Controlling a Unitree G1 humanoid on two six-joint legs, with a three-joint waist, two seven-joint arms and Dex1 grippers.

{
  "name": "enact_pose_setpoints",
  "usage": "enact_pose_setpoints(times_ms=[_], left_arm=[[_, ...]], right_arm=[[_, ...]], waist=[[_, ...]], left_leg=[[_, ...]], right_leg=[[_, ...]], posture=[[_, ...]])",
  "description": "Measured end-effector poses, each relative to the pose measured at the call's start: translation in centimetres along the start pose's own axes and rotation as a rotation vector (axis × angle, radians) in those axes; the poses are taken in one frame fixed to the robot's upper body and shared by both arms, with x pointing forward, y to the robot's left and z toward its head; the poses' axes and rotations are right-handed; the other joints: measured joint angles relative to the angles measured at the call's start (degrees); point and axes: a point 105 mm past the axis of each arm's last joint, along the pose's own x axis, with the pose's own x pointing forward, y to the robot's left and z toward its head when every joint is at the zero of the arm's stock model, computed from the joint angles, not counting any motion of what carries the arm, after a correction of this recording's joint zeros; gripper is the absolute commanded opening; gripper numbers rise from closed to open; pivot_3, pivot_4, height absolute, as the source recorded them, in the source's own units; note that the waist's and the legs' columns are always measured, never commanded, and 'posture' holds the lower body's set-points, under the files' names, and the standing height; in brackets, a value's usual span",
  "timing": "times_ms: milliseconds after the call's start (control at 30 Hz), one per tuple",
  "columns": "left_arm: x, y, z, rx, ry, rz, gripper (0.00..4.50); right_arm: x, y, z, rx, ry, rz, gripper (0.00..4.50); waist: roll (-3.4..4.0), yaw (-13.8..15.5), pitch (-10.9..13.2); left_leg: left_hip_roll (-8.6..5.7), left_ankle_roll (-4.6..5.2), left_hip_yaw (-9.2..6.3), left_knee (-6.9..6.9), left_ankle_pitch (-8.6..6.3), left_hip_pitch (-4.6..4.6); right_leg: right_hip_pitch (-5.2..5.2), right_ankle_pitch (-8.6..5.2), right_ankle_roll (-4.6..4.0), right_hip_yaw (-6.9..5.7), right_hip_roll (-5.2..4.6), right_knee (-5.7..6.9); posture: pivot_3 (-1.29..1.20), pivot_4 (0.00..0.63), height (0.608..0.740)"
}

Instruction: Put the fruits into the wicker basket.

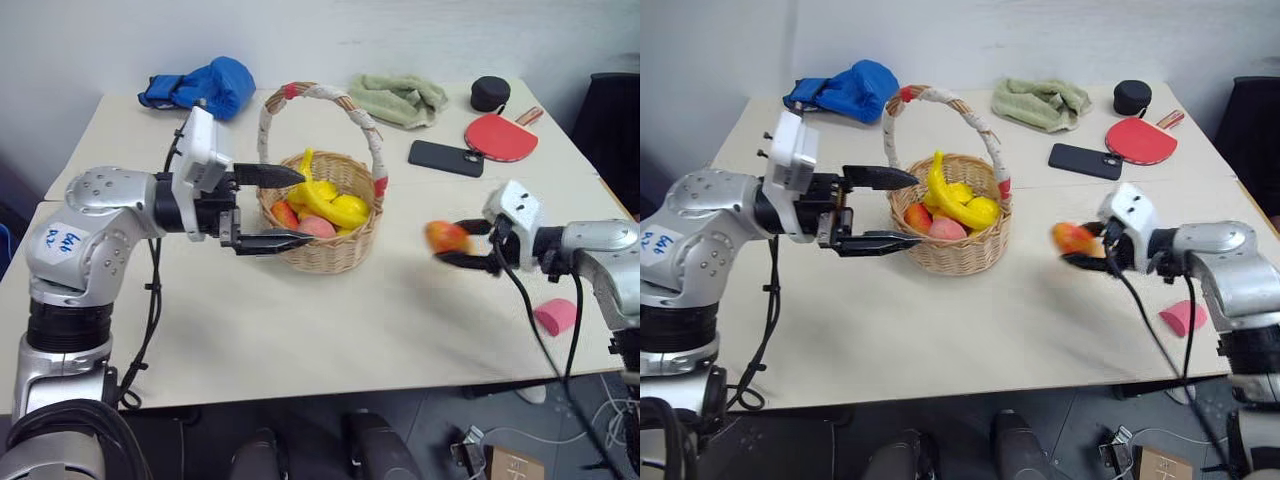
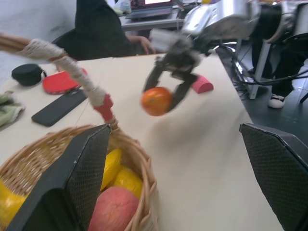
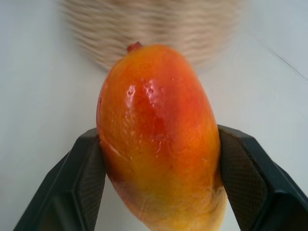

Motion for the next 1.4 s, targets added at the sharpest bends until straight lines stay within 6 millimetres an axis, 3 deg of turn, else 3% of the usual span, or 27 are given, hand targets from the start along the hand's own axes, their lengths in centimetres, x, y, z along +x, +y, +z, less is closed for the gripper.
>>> enact_pose_setpoints(times_ms=[67, 167, 300, 367, 467, 500, 600, 733, 800, 967, 1100, 1267, 1400], left_arm=[[-0.8, 0.4, -0.1, -0.005, 0.011, 0.024, 4.5], [-1.2, 0.9, -0.2, -0.013, 0.011, 0.044, 4.5], [-1.4, 1.0, -0.1, -0.011, 0.008, 0.051, 4.5], [-1.4, 1.0, -0.1, -0.011, 0.007, 0.052, 4.5], [-1.3, 1.0, -0.1, -0.011, 0.001, 0.057, 4.5], [-1.2, 1.1, -0.1, -0.012, -0.002, 0.059, 4.5], [-1.1, 1.1, -0.1, -0.008, -0.007, 0.064, 4.5], [-0.6, 0.8, 0.0, -0.005, -0.025, 0.057, 4.5], [-0.4, 0.6, 0.1, 0.003, -0.027, 0.051, 4.5], [-0.3, 0.4, -0.1, -0.003, -0.033, 0.047, 4.5], [0.0, 0.4, -0.2, -0.012, -0.046, 0.034, 4.5], [1.0, 0.3, 0.3, 0.002, -0.068, 0.0, 4.5], [1.6, 0.5, 0.6, 0.007, -0.089, -0.021, 4.5]], right_arm=[[1.2, 2.3, 2.1, 0.012, -0.064, 0.087, 2.93], [3.5, 3.6, 5.8, 0.034, -0.199, 0.126, 2.93], [6.6, 2.6, 12.0, 0.031, -0.381, 0.034, 2.93], [7.8, 1.3, 13.1, 0.035, -0.394, -0.047, 2.93], [9.8, -0.6, 12.1, 0.024, -0.331, -0.163, 2.93], [10.3, -1.1, 11.4, 0.027, -0.303, -0.187, 3.66], [11.1, -1.5, 10.6, 0.04, -0.278, -0.205, 4.45], [11.0, -1.1, 10.7, 0.01, -0.289, -0.208, 4.45], [10.0, -0.5, 11.2, 0.01, -0.334, -0.191, 4.45], [2.8, 0.9, 11.9, 0.016, -0.429, -0.179, 4.45], [0.6, 1.6, 9.4, 0.112, -0.375, -0.185, 4.45], [-0.4, -0.7, 7.8, 0.2, -0.361, -0.38, 4.45], [2.4, -2.1, 6.9, 0.27, -0.37, -0.447, 4.45]], waist=[[-0.03, 0.0, 0.0], [-0.08, -0.1, 0.0], [-0.09, -0.1, 0.0], [-0.12, 0.1, 0.0], [-0.15, 0.3, 0.0], [-0.15, 0.2, 0.0], [-0.15, 0.0, 0.0], [-0.15, -0.2, 0.0], [-0.14, -0.3, 0.0], [-0.16, 0.2, 0.0], [-0.16, 0.3, 0.0], [-0.16, -0.1, 0.0], [-0.14, -0.3, 0.0]], left_leg=[[-0.03, 0.0, 0.03, 0.03, 0.0, -0.02], [-0.13, 0.09, 0.17, 0.07, 0.02, -0.07], [-0.12, 0.11, 0.16, 0.03, 0.03, -0.21], [-0.13, 0.13, 0.11, -0.01, 0.01, -0.25], [-0.19, 0.25, 0.11, -0.01, -0.06, -0.4], [-0.23, 0.3, 0.17, 0.0, -0.09, -0.46], [-0.2, 0.33, 0.2, 0.07, -0.1, -0.67], [-0.14, 0.31, 0.17, 0.43, -0.1, -1.07], [-0.09, 0.25, 0.13, 0.48, -0.09, -1.07], [-0.13, 0.28, 0.09, 0.58, -0.1, -1.07], [-0.18, 0.31, 0.11, 0.63, -0.11, -1.1], [-0.17, 0.3, 0.17, 0.68, -0.1, -1.1], [-0.2, 0.28, 0.19, 0.61, -0.09, -1.11]], right_leg=[[0.04, -0.03, -0.05, 0.03, -0.01, -0.08], [0.04, -0.06, -0.13, 0.11, -0.09, -0.2], [-0.17, -0.06, -0.13, 0.07, -0.1, -0.15], [-0.19, -0.06, -0.13, 0.0, -0.12, -0.18], [-0.2, -0.05, -0.11, 0.0, -0.19, -0.38], [-0.25, -0.03, -0.08, 0.02, -0.22, -0.44], [-0.44, 0.01, 0.0, 0.02, -0.23, -0.37], [-1.02, 0.03, 0.03, 0.03, -0.21, 0.21], [-1.03, 0.02, 0.03, 0.02, -0.16, 0.3], [-0.94, 0.02, 0.03, 0.02, -0.18, 0.21], [-0.9, 0.02, 0.01, 0.09, -0.17, 0.11], [-0.91, 0.01, 0.0, 0.18, -0.09, 0.11], [-0.96, 0.01, 0.0, 0.2, -0.09, 0.13]], posture=[[0.0, 0.15, 0.74], [0.0, 0.15, 0.74], [0.0, 0.15, 0.74], [0.0, 0.15, 0.74], [0.0, 0.15, 0.74], [0.0, 0.15, 0.74], [0.0, 0.15, 0.74], [0.0, 0.15, 0.74], [0.0, 0.15, 0.74], [0.0, 0.15, 0.74], [0.0, 0.15, 0.74], [0.0, 0.15, 0.74], [0.0, 0.15, 0.74]])
